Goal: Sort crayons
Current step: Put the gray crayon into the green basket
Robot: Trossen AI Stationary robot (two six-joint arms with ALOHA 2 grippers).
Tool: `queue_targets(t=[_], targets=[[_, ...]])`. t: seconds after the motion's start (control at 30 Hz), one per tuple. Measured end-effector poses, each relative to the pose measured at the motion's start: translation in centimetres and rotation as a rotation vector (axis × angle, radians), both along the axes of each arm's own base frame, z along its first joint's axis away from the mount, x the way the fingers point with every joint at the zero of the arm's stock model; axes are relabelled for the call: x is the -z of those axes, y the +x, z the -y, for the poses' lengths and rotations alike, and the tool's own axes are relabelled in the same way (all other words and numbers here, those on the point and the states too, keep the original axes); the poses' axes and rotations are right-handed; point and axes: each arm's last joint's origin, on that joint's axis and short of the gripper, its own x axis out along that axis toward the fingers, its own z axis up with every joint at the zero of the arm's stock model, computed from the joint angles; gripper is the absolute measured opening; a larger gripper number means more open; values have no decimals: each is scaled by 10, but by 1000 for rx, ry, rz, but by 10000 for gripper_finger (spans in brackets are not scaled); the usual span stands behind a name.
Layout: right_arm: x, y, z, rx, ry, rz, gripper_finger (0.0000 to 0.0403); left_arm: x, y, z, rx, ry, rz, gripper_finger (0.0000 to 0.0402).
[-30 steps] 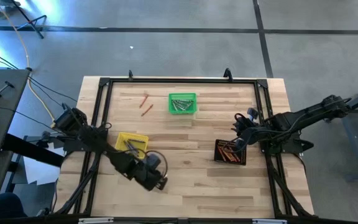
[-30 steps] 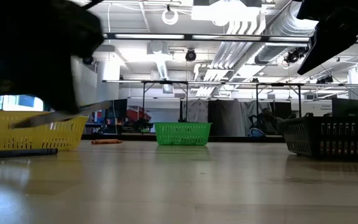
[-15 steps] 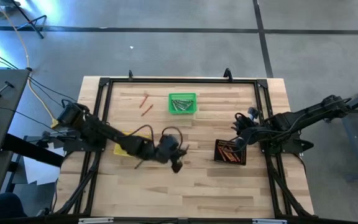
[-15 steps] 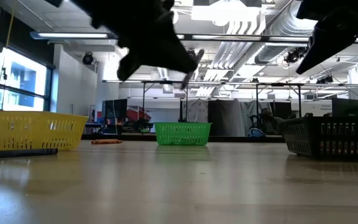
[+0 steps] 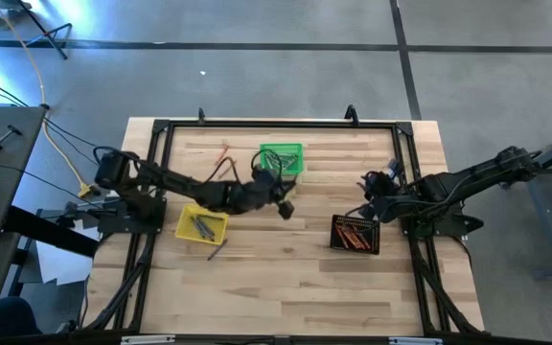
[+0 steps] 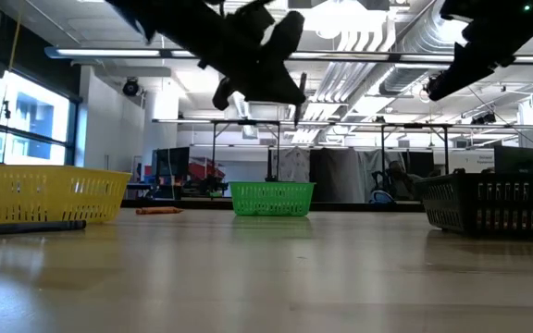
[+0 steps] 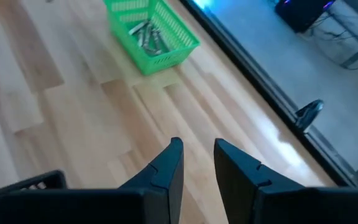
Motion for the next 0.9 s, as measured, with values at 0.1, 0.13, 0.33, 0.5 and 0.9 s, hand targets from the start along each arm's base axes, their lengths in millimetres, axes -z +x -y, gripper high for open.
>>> queue_targets(t=[0.1,0.13,0.33,0.5,0.9], targets=[[-1,0,1,14,-24,8,83,0,0,-21,-51,14,-9,0],[-1,0,1,21,-35,12,83,0,0,-28,-70,14,-9,0],[-2,0,2,50,-84,28,83,0,-3,-63,-166,14,-10,0],[-2,0,2,52,-87,30,83,0,-6,-84,-226,9,-7,0],[-2,0,2,52,-88,30,83,0,-12,-109,-291,7,-8,0]])
